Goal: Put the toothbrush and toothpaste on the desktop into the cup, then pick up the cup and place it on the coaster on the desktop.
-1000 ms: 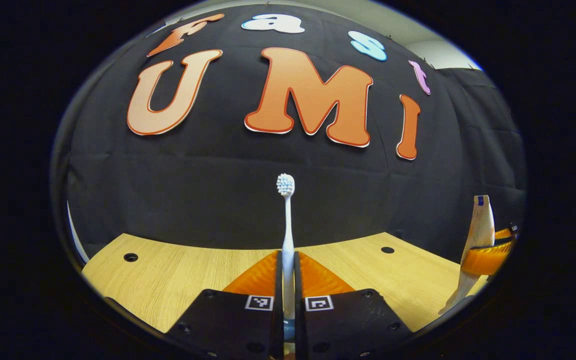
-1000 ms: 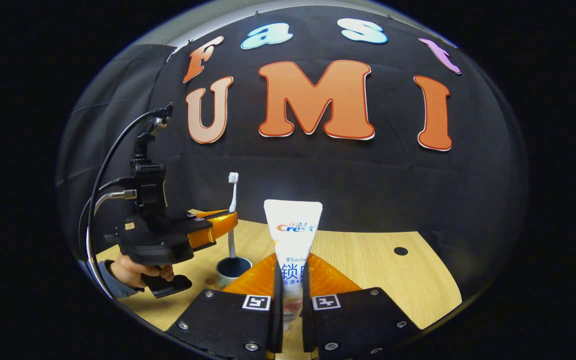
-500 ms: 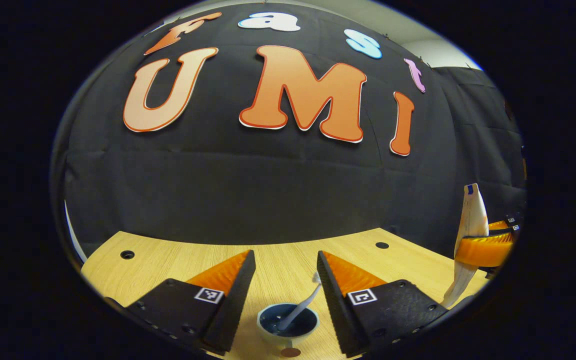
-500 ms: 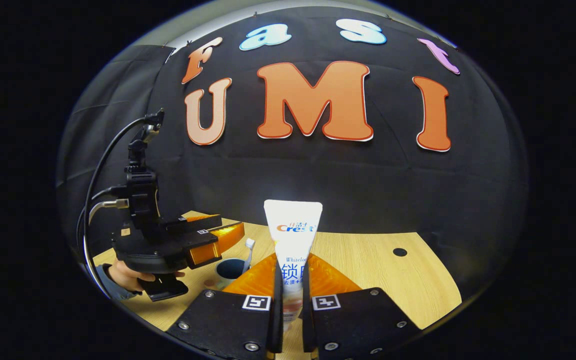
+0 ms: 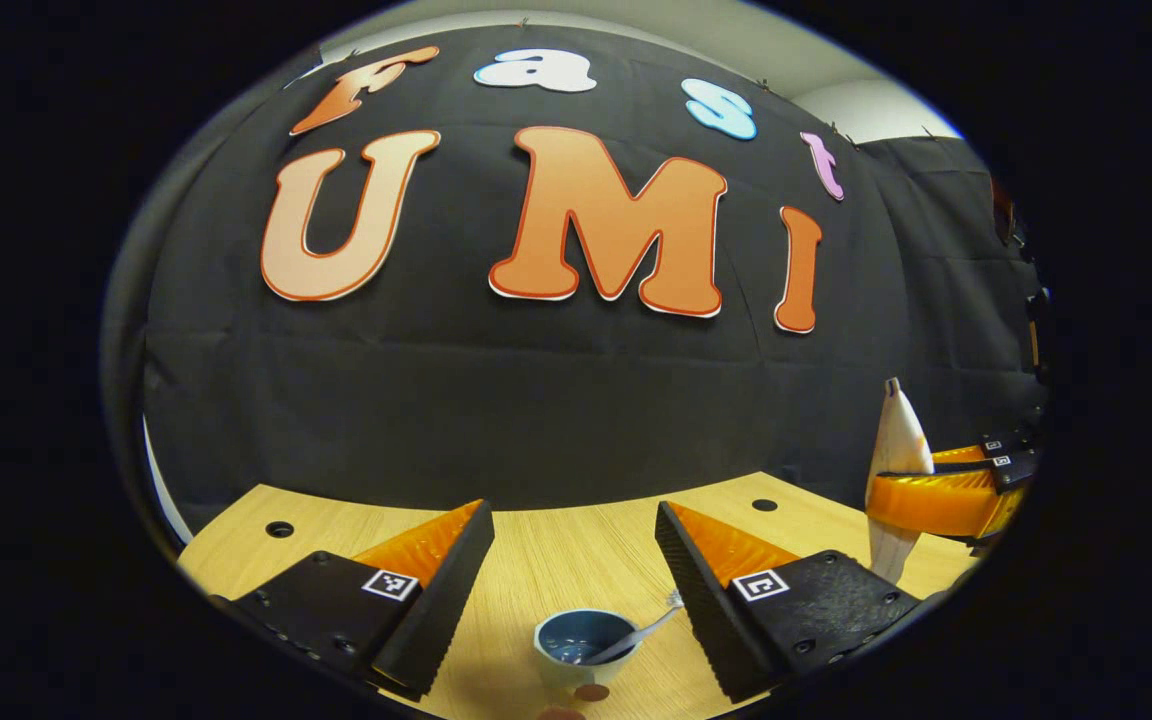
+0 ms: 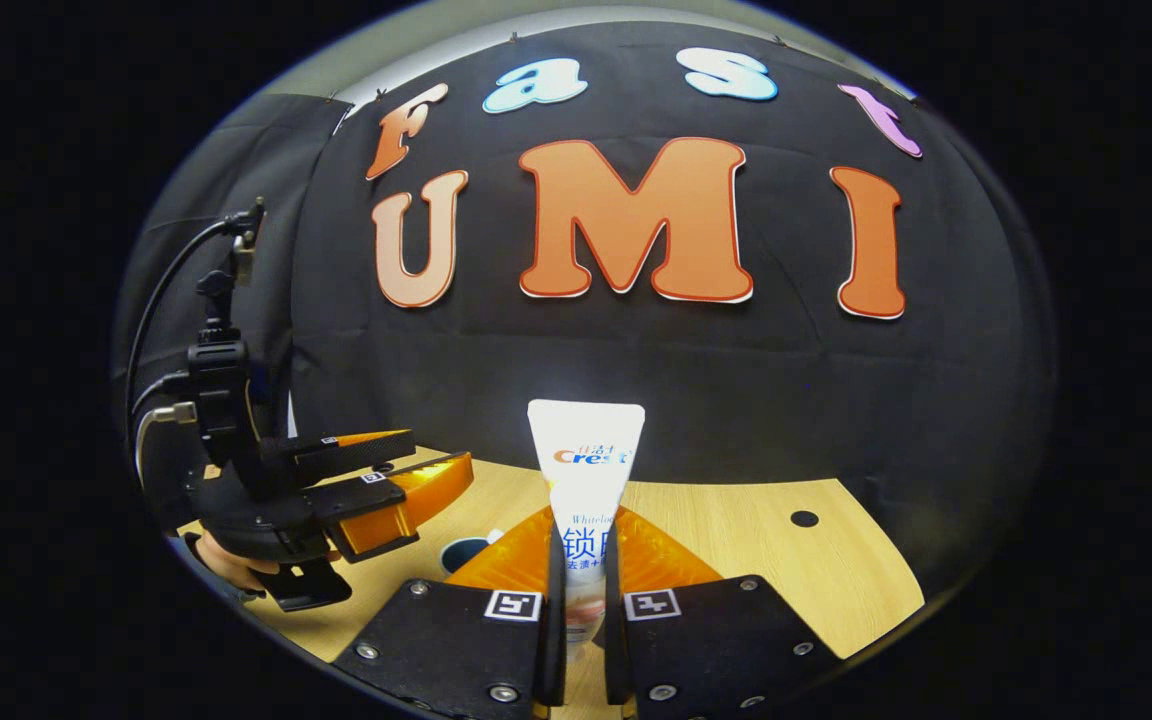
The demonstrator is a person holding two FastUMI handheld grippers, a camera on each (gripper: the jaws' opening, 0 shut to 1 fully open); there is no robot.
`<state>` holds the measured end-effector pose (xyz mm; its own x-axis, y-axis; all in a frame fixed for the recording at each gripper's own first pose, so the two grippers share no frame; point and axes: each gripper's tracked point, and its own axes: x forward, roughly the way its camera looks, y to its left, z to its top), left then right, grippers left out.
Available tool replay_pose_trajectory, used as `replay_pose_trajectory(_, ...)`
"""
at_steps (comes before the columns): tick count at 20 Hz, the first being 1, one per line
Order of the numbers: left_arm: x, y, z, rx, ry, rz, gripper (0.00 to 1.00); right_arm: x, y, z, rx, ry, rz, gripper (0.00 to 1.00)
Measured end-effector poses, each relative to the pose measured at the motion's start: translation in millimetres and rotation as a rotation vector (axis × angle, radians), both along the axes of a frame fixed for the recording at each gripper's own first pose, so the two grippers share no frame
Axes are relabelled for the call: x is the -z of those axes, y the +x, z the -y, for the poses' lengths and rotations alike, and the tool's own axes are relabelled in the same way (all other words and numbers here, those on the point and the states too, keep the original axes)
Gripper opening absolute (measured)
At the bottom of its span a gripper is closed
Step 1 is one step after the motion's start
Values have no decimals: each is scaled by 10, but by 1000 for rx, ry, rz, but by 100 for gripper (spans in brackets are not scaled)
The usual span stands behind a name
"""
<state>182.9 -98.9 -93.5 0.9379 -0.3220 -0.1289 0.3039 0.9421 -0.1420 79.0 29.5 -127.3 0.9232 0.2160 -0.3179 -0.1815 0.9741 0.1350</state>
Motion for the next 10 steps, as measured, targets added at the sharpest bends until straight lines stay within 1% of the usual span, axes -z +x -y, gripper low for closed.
replay_pose_trajectory(6,-151,-337,-321,-43,21,-1,98,-218,159,-300,-24,43,63,16)
replay_pose_trajectory(10,-210,-560,-563,-77,34,6,98,-254,275,-561,-44,52,97,16)
